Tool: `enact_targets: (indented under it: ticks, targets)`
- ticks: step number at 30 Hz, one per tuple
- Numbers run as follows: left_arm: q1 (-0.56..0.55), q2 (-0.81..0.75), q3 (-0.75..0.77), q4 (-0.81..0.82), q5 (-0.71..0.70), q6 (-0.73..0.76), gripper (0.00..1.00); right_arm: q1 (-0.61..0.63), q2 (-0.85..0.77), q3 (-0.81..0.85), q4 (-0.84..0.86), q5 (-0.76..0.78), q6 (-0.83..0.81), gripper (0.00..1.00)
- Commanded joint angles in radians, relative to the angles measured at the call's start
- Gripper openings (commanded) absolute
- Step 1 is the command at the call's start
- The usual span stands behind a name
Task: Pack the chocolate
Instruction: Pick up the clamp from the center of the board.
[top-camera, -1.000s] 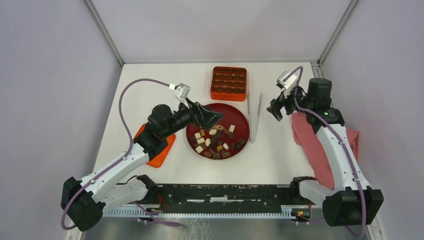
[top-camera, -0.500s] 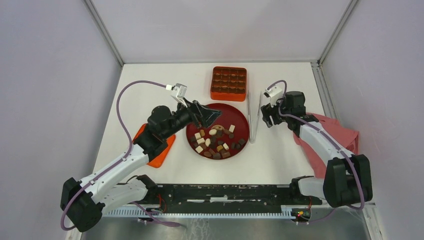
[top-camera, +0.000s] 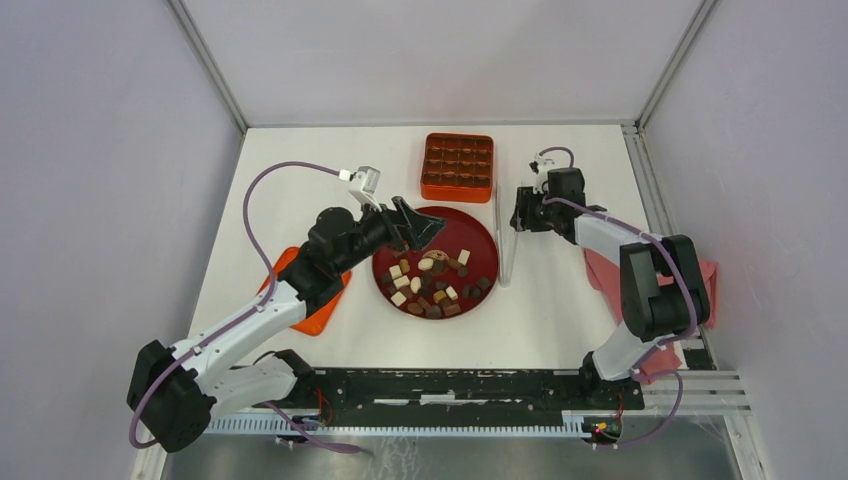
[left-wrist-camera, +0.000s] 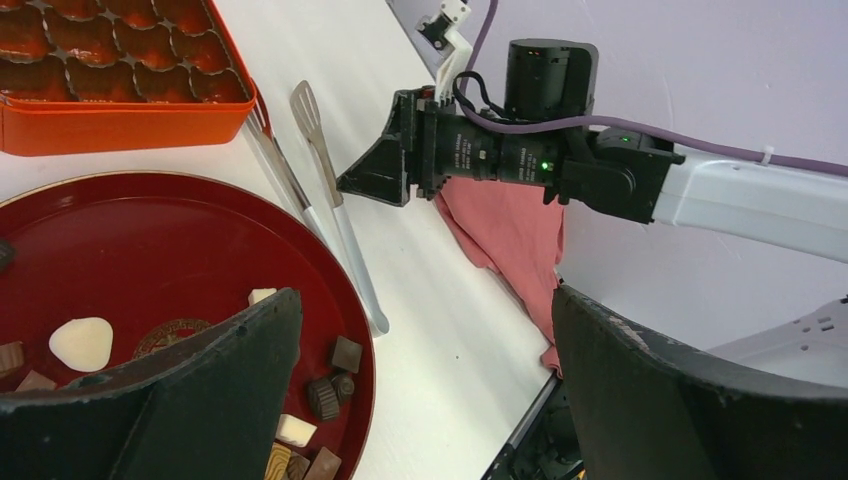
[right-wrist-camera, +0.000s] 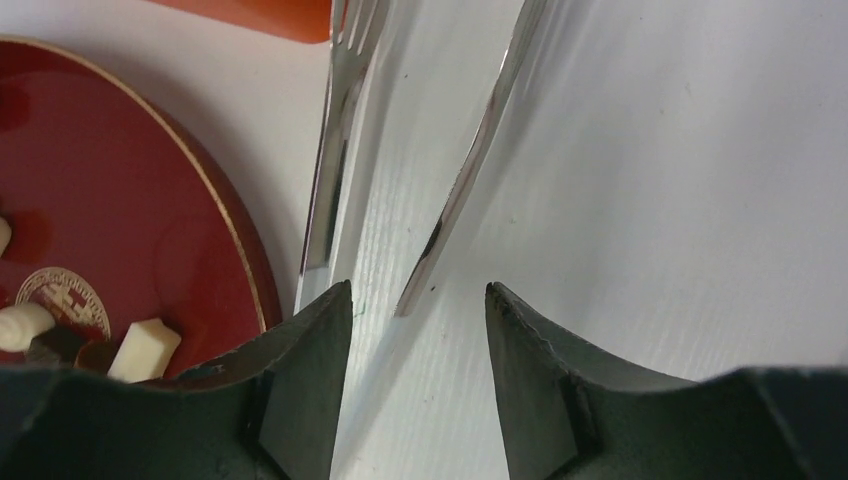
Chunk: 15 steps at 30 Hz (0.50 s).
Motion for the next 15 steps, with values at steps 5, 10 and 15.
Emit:
enact_targets:
  ticks: [5,10,15]
  targets:
    - [-0.003,0.01,0.025,0.022,-0.027,-0.001,0.99,0.022,0.087,0.09,-0.029,0.128,0.106,0.58]
    - [-0.004,0.023,0.038,0.012,-0.021,0.009,0.99,0.03,0.119,0.114,-0.053,0.184,0.111,0.57]
    - [-0.005,0.025,0.039,0.006,-0.021,0.011,0.99,0.031,0.115,0.111,-0.068,0.269,0.109,0.54]
